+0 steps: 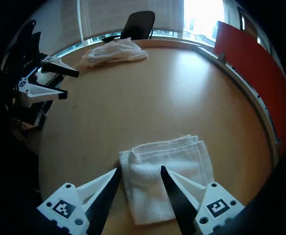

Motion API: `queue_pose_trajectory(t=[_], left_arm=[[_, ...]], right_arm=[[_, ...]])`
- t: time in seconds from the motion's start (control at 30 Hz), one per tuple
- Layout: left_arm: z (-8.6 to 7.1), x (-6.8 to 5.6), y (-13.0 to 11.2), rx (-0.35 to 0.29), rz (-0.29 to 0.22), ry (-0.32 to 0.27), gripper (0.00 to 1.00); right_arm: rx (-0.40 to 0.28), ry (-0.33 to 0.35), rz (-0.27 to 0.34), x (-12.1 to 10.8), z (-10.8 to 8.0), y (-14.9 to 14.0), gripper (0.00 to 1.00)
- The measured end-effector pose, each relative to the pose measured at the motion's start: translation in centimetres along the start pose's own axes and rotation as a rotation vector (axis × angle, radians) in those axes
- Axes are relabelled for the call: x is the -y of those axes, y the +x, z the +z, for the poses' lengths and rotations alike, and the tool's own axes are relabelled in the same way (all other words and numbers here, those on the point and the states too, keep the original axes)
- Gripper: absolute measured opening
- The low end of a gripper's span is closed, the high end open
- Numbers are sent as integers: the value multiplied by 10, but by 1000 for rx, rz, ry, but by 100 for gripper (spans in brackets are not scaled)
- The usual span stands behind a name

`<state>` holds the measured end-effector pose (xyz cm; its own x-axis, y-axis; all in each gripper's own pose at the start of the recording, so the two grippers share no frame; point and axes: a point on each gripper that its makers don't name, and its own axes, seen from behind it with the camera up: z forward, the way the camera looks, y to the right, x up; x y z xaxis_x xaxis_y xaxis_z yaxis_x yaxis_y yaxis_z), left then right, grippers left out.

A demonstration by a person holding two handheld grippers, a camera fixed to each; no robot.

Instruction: Fold towel

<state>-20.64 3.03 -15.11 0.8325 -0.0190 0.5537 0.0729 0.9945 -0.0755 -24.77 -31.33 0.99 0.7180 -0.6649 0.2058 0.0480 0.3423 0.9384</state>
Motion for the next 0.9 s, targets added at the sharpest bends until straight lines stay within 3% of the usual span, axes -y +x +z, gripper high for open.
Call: queue_pose_trajectory(t=[0.9], left_arm=[[2,1,1,-1,19,2,99]], right_arm=[[45,-127,144,3,-29,-67,76]])
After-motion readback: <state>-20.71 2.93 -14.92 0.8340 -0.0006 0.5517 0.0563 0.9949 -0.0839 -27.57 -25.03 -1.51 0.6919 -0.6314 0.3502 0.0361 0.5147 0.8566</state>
